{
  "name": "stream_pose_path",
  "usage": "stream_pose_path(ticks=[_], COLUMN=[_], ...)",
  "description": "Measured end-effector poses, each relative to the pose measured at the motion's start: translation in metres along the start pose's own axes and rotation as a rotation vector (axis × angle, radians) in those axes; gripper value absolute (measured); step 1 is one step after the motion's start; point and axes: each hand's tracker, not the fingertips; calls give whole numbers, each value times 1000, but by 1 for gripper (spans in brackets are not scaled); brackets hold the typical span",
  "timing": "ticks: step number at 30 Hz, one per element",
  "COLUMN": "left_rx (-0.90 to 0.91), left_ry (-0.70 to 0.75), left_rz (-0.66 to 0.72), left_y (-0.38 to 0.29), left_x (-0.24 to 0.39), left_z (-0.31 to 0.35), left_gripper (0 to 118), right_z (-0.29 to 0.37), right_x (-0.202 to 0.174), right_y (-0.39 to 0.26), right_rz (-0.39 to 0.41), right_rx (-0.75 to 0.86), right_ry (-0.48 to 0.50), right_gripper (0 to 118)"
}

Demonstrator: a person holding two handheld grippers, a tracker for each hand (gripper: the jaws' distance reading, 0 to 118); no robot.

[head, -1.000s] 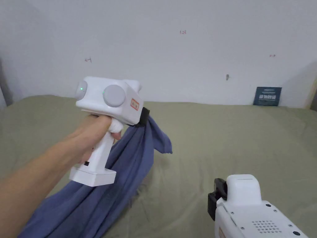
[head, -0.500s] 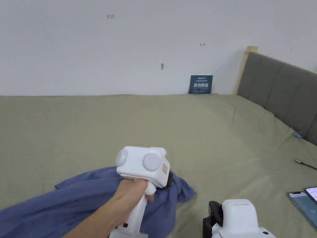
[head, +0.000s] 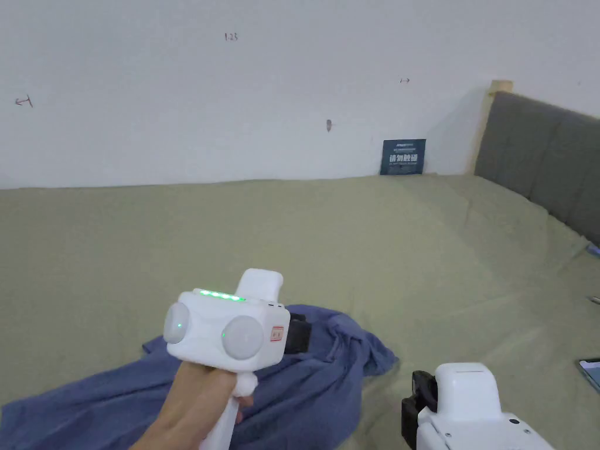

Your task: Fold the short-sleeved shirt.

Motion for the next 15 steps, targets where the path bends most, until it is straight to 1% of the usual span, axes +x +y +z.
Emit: stream_pose_path(ticks=[1, 2, 3, 4, 6, 9, 12, 15], left_rx=[61, 100, 139, 162, 213, 232, 245, 258], left_ry=[56, 93, 136, 154, 234, 363, 464, 496], left_rz=[2, 22, 59, 82, 116, 157, 203, 260], left_y=[-10, -21, -34, -48, -80, -127, -155, -170], left_x=[-9, -19, -30, -40, -57, -87, -107, -125], left_z=[27, 50, 76, 99, 147, 195, 230, 248], left_gripper=[51, 3, 0, 0, 0, 0, 0, 0], right_z=[4, 8, 12, 15, 20, 25, 32, 34], right_x=[-3, -6, -10, -16, -26, -43, -62, -83], right_y=[2, 3, 4, 4, 6, 7, 6, 6], right_rz=[-2, -6, -1, 5, 13, 17, 28, 37], right_rx=[7, 18, 31, 41, 54, 62, 90, 90], right_ry=[7, 23, 34, 37, 59, 100, 129, 164], right_gripper=[1, 1, 1, 1, 1, 1, 1, 1])
